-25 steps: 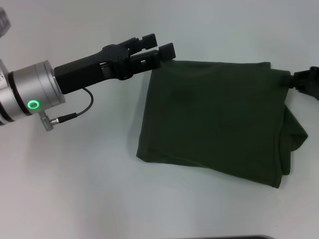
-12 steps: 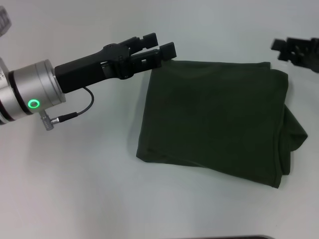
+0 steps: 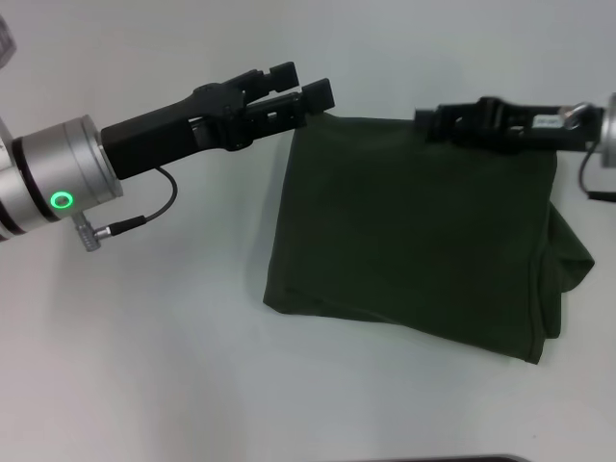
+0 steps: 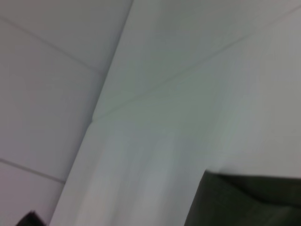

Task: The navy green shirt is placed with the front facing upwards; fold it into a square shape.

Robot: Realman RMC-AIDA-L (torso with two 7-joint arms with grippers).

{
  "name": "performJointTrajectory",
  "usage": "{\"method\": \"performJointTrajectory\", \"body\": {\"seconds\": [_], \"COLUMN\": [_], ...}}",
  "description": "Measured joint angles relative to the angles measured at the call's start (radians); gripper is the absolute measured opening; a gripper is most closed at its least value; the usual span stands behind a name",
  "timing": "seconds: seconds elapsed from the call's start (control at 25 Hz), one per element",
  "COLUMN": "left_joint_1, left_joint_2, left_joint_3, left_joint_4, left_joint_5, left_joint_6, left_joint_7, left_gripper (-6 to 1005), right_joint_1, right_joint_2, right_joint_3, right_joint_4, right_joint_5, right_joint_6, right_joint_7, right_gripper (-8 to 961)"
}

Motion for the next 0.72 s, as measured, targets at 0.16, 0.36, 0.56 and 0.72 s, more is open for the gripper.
{"method": "performJointTrajectory", "body": {"seconds": [0.16,0.36,0.56,0.72], "left_joint_1": [0.0,0.001,0.003,0.019], "left_joint_2": [0.0,0.0,0.0,0.001], "left_joint_3": [0.0,0.0,0.0,-0.003], "left_joint_4": [0.0,0.0,0.015,0.053], "left_joint_5": [0.0,-0.001,-0.001,-0.001], "left_joint_6": [-0.006,-0.008,-0.009,-0.011], "left_joint_7": [0.0,0.001,0.009,0.014], "left_gripper": [948,948,949,949], "right_joint_1": [0.002,-0.009,-0.02,-0.023], "right_joint_2": [0.009,0.012,0.014,0.015], "right_joint_3": [-0.025,-0.047,-0.05,-0.067], "right_joint_4": [0.012,0.048,0.051,0.051], "right_joint_5": [0.0,-0.004,-0.007,-0.007], "right_joint_6": [0.007,0.031,0.043,0.076], "right_joint_7": [0.006,0.0,-0.001,-0.001], "right_gripper": [494,388,298,193]}}
